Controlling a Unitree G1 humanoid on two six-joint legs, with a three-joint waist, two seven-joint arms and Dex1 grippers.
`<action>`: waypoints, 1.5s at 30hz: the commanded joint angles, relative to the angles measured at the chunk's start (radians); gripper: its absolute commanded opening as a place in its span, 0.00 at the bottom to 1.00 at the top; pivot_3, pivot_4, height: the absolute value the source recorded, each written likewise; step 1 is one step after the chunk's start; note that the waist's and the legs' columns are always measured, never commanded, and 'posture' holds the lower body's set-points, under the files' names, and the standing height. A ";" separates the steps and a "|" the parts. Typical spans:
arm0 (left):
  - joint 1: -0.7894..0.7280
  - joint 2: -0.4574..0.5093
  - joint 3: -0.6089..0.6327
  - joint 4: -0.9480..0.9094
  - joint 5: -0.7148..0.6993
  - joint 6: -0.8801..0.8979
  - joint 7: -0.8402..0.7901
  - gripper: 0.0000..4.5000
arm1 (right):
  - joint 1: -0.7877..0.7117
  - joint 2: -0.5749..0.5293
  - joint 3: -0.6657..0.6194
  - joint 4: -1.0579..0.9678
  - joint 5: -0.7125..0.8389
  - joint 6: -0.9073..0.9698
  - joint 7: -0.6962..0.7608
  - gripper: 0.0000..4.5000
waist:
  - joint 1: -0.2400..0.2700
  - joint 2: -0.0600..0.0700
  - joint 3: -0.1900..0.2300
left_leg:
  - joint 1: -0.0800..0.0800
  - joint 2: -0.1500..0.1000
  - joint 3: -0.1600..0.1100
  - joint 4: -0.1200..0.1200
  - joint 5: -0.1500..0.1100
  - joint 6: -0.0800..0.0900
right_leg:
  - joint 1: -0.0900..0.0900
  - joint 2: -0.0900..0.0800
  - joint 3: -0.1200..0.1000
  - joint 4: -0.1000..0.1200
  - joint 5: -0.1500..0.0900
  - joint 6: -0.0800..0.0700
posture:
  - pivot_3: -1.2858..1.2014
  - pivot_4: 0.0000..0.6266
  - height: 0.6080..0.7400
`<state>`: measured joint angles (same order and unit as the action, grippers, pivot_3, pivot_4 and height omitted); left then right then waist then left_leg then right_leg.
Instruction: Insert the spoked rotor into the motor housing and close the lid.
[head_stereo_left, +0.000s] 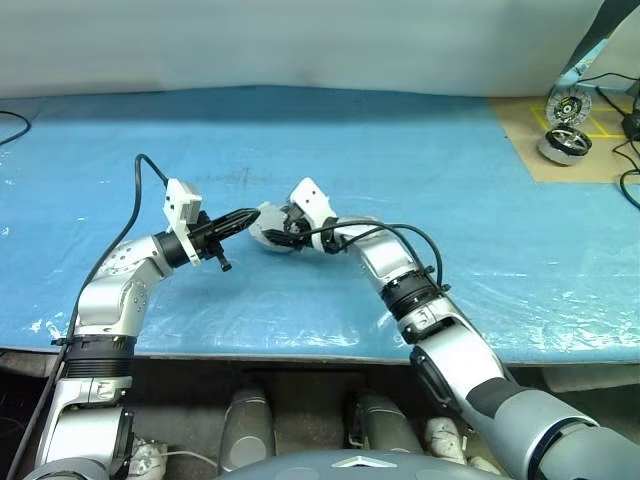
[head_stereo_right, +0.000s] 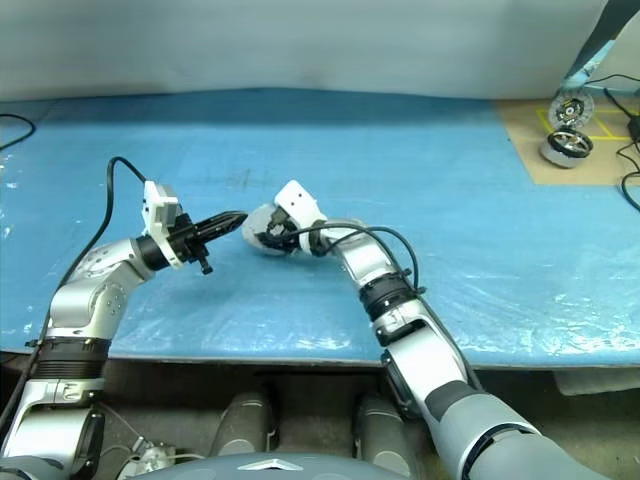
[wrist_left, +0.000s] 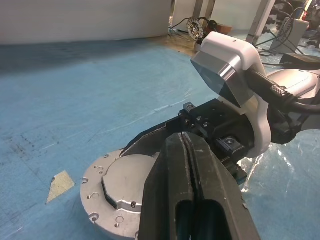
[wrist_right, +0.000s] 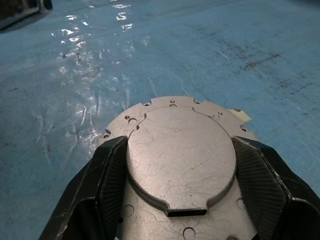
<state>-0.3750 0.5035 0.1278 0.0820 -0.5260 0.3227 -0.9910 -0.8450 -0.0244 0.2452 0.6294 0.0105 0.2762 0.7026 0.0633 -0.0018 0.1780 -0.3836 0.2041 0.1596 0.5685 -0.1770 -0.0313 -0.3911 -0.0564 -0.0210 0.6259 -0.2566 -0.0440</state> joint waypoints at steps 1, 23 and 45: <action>0.007 0.008 0.016 -0.047 -0.009 -0.007 0.008 0.00 | -0.039 -0.018 -0.049 -0.088 0.067 0.049 0.058 0.66 | 0.002 0.000 0.000 | 0.000 0.000 0.000 0.000 0.000 0.000 | 0.000 0.000 0.000 0.000 0.000 0.000 | 0.52 0.24 1.00; -0.015 0.001 -0.002 -0.003 0.006 -0.029 -0.012 0.00 | -0.013 -0.030 -0.031 -0.044 0.037 0.059 0.043 0.66 | 0.005 0.000 0.000 | -0.008 0.000 0.000 0.000 0.000 0.000 | -0.007 0.000 -0.001 0.001 0.002 0.003 | 0.52 0.24 1.00; -0.009 -0.012 -0.010 0.007 0.010 -0.053 -0.012 0.00 | 0.073 -0.049 0.030 0.116 -0.056 -0.022 -0.023 0.66 | 0.005 0.002 -0.002 | 0.011 0.000 0.003 -0.001 0.000 0.000 | 0.009 -0.001 0.002 0.000 -0.001 -0.002 | 0.52 0.24 1.00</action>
<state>-0.3790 0.4880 0.1131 0.1066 -0.5202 0.2872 -0.9984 -0.8183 -0.0625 0.2509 0.6666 -0.0073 0.2024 0.6859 0.0682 0.0001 0.1761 -0.3716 0.2041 0.1631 0.5672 -0.1772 -0.0311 -0.3819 -0.0580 -0.0190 0.6261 -0.2580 -0.0462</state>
